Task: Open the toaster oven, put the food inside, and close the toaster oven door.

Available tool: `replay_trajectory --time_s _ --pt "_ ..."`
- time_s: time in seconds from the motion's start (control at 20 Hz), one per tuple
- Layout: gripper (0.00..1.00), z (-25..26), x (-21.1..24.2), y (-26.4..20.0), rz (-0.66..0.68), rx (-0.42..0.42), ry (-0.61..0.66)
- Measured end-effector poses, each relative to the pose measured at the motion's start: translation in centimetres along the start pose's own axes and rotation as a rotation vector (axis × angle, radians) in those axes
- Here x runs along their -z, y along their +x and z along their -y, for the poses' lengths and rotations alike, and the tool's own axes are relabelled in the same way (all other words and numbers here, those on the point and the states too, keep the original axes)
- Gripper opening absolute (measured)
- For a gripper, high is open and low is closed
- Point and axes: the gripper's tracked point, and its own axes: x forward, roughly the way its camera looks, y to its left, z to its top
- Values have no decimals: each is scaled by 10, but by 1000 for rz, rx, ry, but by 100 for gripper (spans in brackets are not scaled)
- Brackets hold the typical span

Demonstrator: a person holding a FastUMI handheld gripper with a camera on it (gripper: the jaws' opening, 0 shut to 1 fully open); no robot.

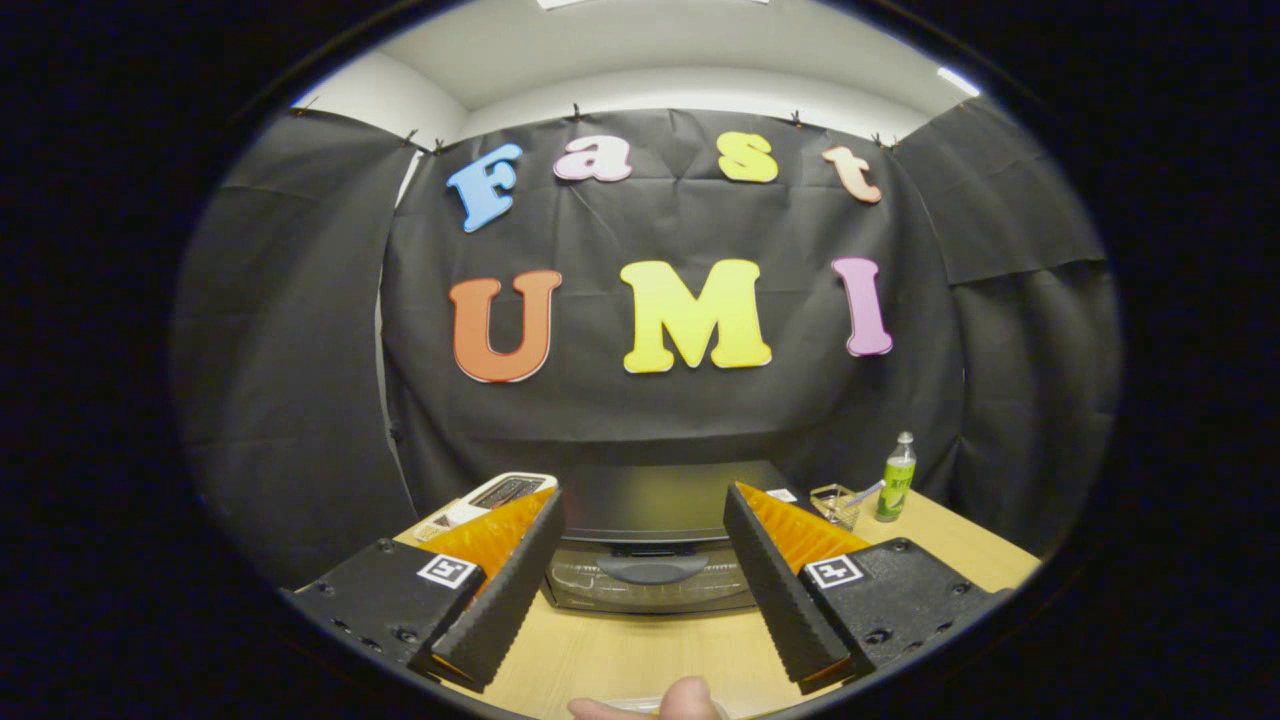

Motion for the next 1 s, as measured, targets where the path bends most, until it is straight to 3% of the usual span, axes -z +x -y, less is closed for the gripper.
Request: replay_trajectory --time_s 0.45,0.75,1.0 --pt "100 24 70 88 -77 66 -59" --pt "100 24 101 108 -146 62 -43" --pt "100 22 102 108 -127 57 -59"
